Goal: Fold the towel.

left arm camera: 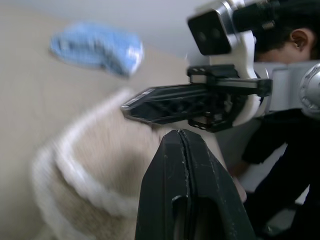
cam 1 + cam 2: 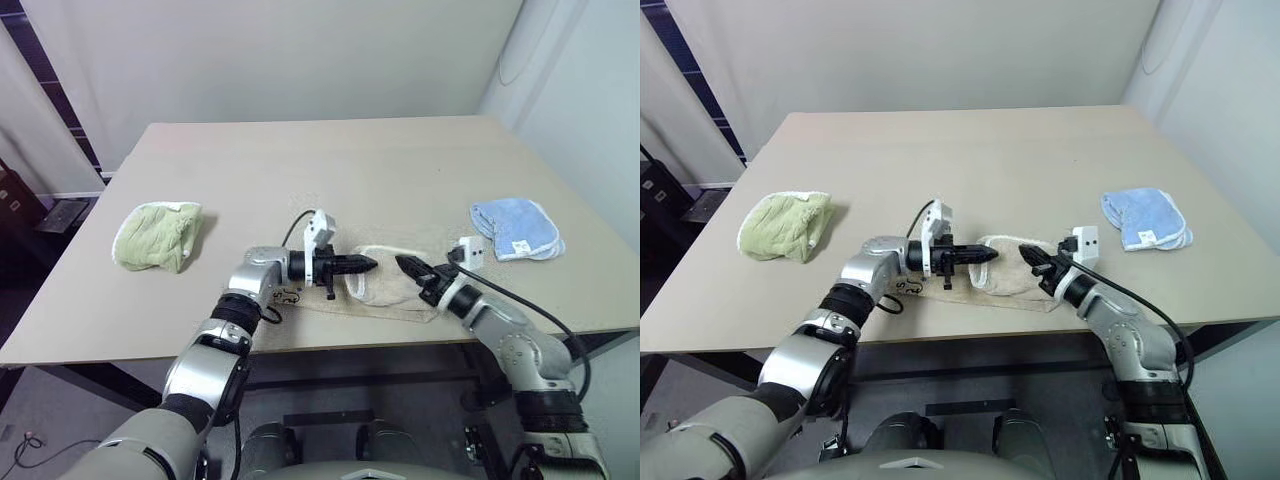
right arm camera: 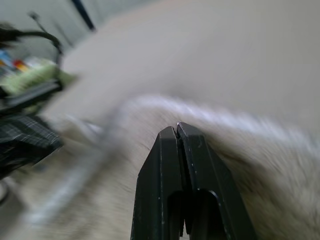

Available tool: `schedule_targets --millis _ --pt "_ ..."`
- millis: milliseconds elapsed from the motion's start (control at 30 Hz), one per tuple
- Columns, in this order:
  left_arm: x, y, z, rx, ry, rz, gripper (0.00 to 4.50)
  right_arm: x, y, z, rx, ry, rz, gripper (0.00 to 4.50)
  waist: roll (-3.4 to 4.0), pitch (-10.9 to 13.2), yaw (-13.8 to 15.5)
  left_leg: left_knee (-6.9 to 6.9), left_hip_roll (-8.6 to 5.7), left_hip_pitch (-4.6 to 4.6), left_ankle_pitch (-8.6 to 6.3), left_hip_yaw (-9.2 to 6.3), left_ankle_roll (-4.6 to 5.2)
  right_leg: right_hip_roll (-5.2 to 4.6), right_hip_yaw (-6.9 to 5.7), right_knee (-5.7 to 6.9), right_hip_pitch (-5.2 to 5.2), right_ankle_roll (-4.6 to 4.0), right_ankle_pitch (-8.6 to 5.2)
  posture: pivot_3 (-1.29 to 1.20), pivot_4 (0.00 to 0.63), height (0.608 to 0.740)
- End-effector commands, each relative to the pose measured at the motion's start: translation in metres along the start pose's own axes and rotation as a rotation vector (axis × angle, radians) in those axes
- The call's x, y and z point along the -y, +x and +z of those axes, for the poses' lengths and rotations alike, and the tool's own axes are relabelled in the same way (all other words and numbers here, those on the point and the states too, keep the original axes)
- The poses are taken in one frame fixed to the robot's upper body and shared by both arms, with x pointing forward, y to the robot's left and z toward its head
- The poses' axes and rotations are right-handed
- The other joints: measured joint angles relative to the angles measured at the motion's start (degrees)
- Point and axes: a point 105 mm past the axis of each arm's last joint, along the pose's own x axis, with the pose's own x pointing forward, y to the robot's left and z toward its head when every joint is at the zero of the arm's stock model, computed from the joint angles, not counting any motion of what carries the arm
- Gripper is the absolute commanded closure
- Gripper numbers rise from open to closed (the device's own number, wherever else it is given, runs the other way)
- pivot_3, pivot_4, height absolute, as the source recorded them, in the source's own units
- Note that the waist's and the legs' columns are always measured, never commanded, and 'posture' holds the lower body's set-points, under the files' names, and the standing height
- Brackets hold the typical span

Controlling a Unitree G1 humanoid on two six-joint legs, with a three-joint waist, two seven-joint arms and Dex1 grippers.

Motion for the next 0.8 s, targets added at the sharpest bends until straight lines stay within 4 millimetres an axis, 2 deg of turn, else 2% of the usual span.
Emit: schedule_targets --millis 33,133,233,400,467,567,700,800 --pt "0.001 0.005 -0.031 -0.15 0.105 0.027 4.5 0.008 0.012 -0.012 -0.018 -0.027 -0.048 4.44 0.01 0.0 -0.1 0.0 -0.01 0.03 0.0 0.0 0.0 0.0 0.0 0.06 0.0 0.01 -0.01 0.0 0.0 0.74" --pt "0.001 0.007 -0.043 -0.194 0.115 0.039 4.5 0.01 0.016 -0.023 -0.05 -0.051 -0.06 4.44 -0.13 -0.1 -0.1 0.03 0.06 0.14 0.0 -0.02 -0.01 0.0 0.01 0.17 0.05 0.0 -0.01 0.0 0.0 0.74" --pt "0.003 0.005 -0.048 -0.215 0.124 0.02 4.5 0.009 0.015 -0.023 -0.048 -0.056 -0.053 4.44 -0.15 -0.2 -0.2 0.03 0.14 0.49 -0.11 -0.02 -0.2 -0.04 0.01 0.15 0.35 0.11 -0.08 0.0 0.0 0.74" --pt "-0.001 0.002 -0.029 -0.133 0.11 0.012 4.5 0.009 0.012 -0.016 -0.025 -0.076 -0.055 4.44 -0.1 -0.2 -0.2 -0.02 0.19 0.67 -0.12 -0.03 -0.22 -0.06 -0.03 0.15 0.5 0.09 -0.06 0.0 0.0 0.74" --pt "0.001 -0.002 -0.011 -0.069 0.074 -0.032 4.14 0.006 0.009 -0.003 0.019 -0.073 -0.042 4.5 -0.08 -0.2 -0.2 -0.06 0.19 0.66 -0.12 -0.03 -0.22 -0.05 -0.04 0.15 0.46 0.09 -0.07 0.0 0.0 0.74" --pt "0.004 -0.012 0.011 -0.003 0.067 -0.074 3.32 -0.008 0.004 0.018 0.094 -0.073 0.015 4.5 -0.02 -0.1 -0.2 -0.05 0.18 0.32 -0.11 -0.02 -0.21 -0.05 -0.03 0.17 0.11 0.1 -0.08 0.0 0.0 0.74" --pt "0.012 -0.038 0.039 0.049 0.085 -0.116 1.8 -0.035 -0.009 0.041 0.163 -0.088 0.134 4.5 0.03 -0.1 -0.3 -0.02 0.15 -0.05 0.01 -0.03 -0.03 -0.04 0.0 0.26 -0.24 -0.02 -0.01 0.0 0.0 0.74" --pt "0.014 -0.063 0.054 0.059 0.091 -0.076 0.77 -0.05 -0.019 0.052 0.178 -0.119 0.194 4.5 0.03 -0.1 -0.2 -0.04 0.14 -0.06 0.01 -0.04 -0.03 -0.03 0.01 0.28 -0.25 0.06 -0.05 0.0 0.0 0.74"
